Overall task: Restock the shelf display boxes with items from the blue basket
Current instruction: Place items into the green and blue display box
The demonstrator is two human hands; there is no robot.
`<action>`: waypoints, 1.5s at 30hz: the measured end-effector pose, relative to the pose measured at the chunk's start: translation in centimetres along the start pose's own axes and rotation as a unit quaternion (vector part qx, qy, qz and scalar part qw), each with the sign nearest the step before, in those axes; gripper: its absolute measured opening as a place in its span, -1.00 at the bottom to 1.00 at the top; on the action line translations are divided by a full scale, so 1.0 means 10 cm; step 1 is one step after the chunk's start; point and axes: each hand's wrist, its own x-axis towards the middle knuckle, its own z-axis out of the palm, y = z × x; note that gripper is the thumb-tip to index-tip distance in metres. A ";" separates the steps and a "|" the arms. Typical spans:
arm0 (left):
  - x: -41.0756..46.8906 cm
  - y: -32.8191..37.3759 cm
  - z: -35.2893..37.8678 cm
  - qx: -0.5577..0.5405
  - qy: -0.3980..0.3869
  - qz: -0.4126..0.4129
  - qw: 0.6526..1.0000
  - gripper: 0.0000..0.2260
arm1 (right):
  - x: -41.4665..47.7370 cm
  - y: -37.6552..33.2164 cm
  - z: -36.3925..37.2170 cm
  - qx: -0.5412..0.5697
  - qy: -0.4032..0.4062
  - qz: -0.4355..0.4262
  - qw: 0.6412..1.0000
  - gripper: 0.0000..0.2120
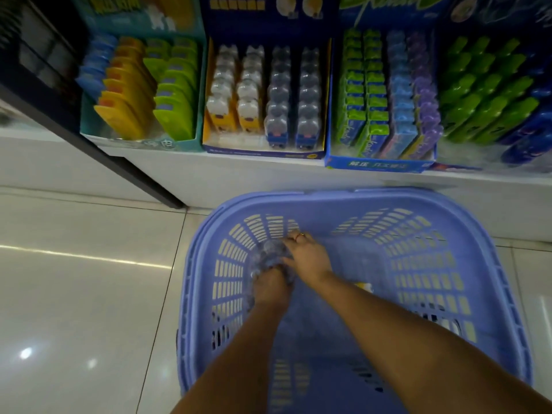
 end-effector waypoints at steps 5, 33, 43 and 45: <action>-0.03 0.03 -0.31 -0.053 -0.076 -0.059 0.994 -0.69 | -0.08 0.09 -0.26 0.152 -0.016 0.051 0.987 -0.63; -1.13 2.90 -1.60 -0.547 -0.063 0.188 0.813 -0.71 | -2.14 1.18 -2.94 0.528 0.351 0.036 0.773 -0.67; -1.05 3.36 -1.30 -0.491 -0.122 0.213 0.836 -0.72 | -1.40 2.76 -3.61 0.192 0.442 0.220 0.848 -0.76; -1.01 3.38 -1.28 -0.492 -0.126 0.210 0.835 -0.70 | -1.30 2.81 -3.70 0.113 0.392 0.206 0.890 -0.78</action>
